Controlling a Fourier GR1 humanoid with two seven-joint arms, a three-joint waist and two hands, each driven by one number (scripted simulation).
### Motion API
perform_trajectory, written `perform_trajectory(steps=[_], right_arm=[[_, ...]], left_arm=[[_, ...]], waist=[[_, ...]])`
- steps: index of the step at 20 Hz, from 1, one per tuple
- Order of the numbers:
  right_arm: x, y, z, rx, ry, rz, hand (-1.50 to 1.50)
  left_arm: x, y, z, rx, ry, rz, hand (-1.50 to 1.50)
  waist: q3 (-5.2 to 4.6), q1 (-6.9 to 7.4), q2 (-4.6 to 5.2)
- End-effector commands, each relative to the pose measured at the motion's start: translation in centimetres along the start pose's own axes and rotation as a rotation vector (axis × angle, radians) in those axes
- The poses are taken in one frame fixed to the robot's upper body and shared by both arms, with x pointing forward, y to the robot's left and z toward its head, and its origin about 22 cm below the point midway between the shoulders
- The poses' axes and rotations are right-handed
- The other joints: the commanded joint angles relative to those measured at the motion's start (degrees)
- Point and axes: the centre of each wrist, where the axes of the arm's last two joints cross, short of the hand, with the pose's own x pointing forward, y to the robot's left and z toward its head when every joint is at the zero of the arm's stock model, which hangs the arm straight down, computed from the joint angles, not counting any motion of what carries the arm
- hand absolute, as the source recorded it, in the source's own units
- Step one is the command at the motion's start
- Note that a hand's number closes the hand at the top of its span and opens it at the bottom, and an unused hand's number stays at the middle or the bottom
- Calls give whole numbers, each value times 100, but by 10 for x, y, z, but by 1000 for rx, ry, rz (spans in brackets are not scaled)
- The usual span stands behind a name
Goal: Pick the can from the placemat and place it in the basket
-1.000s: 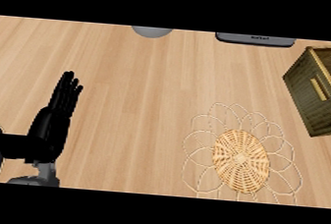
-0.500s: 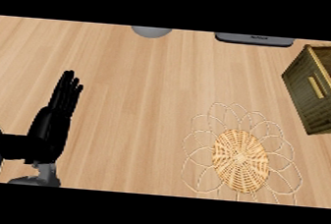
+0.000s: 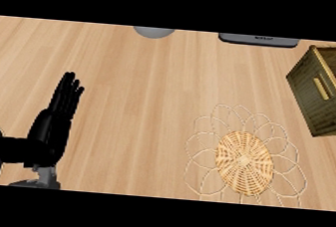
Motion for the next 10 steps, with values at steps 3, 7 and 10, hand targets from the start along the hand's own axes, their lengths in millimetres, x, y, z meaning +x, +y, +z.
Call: perform_trajectory(steps=[3,7,10], right_arm=[[-9,-52,22,-98,56,-155,-150],[-12,-82,41,-91,30,-139,-150],[-15,-83,44,-51,23,-237,-150]], left_arm=[[0,6,-6,7,7,4,0],[-3,-8,-3,-17,1,22,0],[0,13,-6,-3,1,16,0]], waist=[[8,-7,16],[26,52,54],[23,72,46]])
